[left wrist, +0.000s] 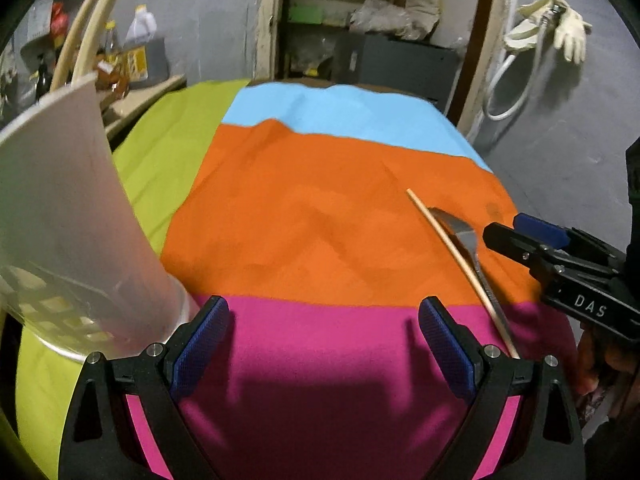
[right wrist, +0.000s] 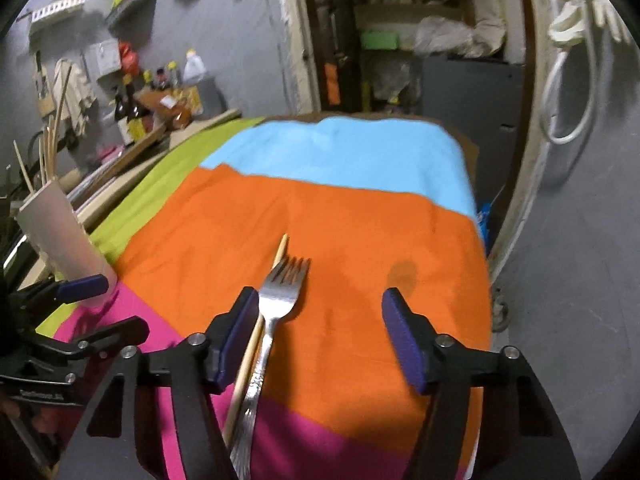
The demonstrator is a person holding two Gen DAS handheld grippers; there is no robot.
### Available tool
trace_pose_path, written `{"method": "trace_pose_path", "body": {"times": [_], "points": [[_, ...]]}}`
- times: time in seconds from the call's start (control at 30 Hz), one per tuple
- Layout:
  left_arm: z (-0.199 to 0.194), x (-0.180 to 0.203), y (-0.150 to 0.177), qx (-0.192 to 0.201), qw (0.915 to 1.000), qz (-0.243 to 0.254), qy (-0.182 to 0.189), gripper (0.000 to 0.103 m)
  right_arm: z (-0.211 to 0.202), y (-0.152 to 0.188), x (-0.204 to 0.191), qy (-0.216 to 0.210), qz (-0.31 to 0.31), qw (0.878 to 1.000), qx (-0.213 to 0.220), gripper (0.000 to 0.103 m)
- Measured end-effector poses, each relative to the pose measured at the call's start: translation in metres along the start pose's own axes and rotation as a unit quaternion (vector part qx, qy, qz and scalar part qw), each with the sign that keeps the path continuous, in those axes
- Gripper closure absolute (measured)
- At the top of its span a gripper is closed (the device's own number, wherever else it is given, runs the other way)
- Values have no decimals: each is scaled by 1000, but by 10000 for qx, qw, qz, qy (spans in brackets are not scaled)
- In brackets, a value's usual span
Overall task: Organize utensils
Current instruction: 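Move both open tools back over the cloth toward the fork and chopstick, then close the right tool on the metal fork while the left tool closes on the wooden chopstick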
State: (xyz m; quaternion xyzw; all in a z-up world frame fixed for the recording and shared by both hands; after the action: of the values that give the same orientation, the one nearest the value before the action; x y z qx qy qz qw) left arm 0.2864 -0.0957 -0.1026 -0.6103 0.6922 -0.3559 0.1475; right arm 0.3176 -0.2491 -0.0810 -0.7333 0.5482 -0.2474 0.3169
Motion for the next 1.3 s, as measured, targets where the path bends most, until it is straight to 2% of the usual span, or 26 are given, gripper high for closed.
{"method": "trace_pose_path", "body": {"times": [0.27, 0.37, 0.43, 0.5, 0.77, 0.97, 1.2, 1.3], "points": [[2, -6, 3, -138, 9997, -216, 27, 10, 23, 5, -12, 18, -324, 9985, -437, 49], [1, -5, 3, -148, 9997, -212, 18, 10, 24, 4, -12, 90, -356, 9984, -432, 51], [1, -5, 2, -160, 9996, -214, 23, 10, 23, 4, -11, 58, -330, 9986, -418, 54], [3, -5, 2, -169, 9996, -209, 22, 10, 23, 5, -10, -5, -280, 9987, -429, 63], [3, -4, 2, -192, 9997, -163, 26, 10, 20, 6, -16, -186, -259, 9985, -436, 79], [4, 4, -2, -151, 9998, -48, 139, 10, 19, 5, -6, -131, -57, 9991, -403, 80], [11, 18, -10, -166, 9992, 161, 332, 10, 15, 9, 20, -398, 546, 9967, -460, 80], [15, 23, -14, -179, 9987, 154, 449, 10, 12, 10, 27, -252, 551, 9973, -416, 80]]}}
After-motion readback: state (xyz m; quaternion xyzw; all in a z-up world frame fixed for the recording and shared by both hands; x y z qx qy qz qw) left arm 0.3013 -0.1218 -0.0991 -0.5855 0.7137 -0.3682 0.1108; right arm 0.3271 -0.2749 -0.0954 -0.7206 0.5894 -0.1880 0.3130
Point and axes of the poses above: each gripper's, at about its wrist camera, not at the fingertips, and z roughly the way its jaws point, x to its right, y to its underside, the point moved 9 cm from there along z, roughly the way its jaws point, and after that the axes turned 10 degrees about y, right-handed, at the moved point
